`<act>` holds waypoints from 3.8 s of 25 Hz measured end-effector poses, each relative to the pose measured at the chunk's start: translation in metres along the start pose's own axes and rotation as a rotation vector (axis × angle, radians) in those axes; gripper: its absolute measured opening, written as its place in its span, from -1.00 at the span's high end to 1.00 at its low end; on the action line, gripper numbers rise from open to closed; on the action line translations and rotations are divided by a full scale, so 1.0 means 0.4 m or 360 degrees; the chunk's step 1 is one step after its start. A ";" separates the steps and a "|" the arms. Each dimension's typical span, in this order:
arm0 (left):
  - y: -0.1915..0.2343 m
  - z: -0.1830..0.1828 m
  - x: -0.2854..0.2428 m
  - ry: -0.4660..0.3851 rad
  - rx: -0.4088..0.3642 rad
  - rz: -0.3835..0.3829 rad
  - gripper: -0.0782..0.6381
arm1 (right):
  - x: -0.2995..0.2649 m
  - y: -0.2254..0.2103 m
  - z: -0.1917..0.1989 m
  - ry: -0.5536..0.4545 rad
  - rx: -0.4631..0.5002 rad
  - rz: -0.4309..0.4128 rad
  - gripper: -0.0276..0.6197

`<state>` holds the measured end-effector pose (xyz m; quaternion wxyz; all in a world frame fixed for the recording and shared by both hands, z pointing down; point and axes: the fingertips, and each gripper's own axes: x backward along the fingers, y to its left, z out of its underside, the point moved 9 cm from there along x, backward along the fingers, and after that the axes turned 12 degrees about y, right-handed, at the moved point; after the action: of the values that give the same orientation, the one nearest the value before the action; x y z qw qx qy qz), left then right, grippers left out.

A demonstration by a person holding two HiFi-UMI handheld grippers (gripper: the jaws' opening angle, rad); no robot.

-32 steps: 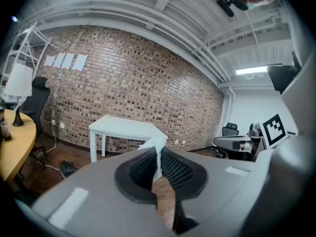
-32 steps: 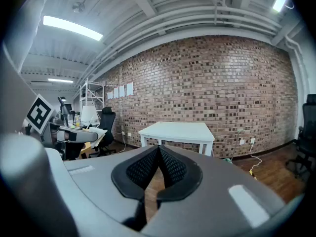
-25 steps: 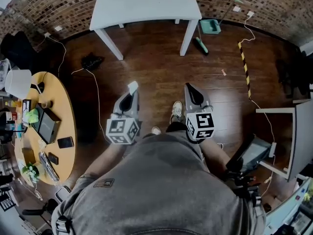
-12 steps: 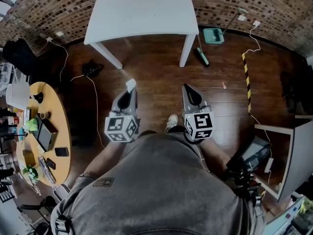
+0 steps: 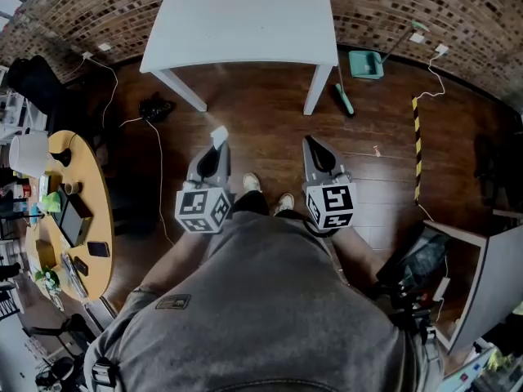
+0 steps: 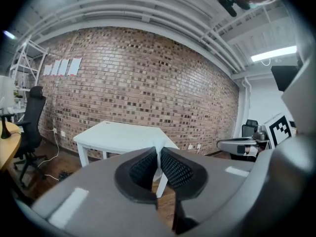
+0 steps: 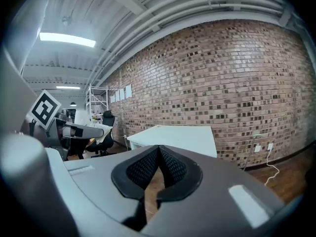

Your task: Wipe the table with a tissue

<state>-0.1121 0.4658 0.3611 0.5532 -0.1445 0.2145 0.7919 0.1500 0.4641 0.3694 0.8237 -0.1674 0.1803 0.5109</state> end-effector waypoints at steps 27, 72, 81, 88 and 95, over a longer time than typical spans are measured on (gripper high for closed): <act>0.308 -0.259 -0.424 0.0019 0.0016 0.0172 0.72 | -0.457 -0.080 -0.258 0.0074 -0.0005 0.0177 0.87; 0.359 -0.304 -1.048 0.0531 0.0144 -0.0192 0.72 | -0.988 -0.517 -0.344 0.0443 0.0021 -0.0145 0.87; 0.365 -0.237 -1.169 0.0786 0.0146 -0.0125 0.72 | -1.018 -0.557 -0.307 0.0558 -0.0052 -0.0130 0.87; 0.351 -0.223 -1.223 0.0899 0.0129 -0.0047 0.72 | -1.026 -0.568 -0.295 0.0572 -0.0103 -0.0112 0.87; 0.302 -0.225 -1.266 0.0992 0.0054 0.0055 0.72 | -1.021 -0.597 -0.295 0.0573 -0.0125 -0.0063 0.87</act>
<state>-0.0508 -0.0271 0.5408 0.4496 -0.3674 0.3895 0.7150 0.1820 -0.0102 0.4787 0.7808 -0.2915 0.3014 0.4632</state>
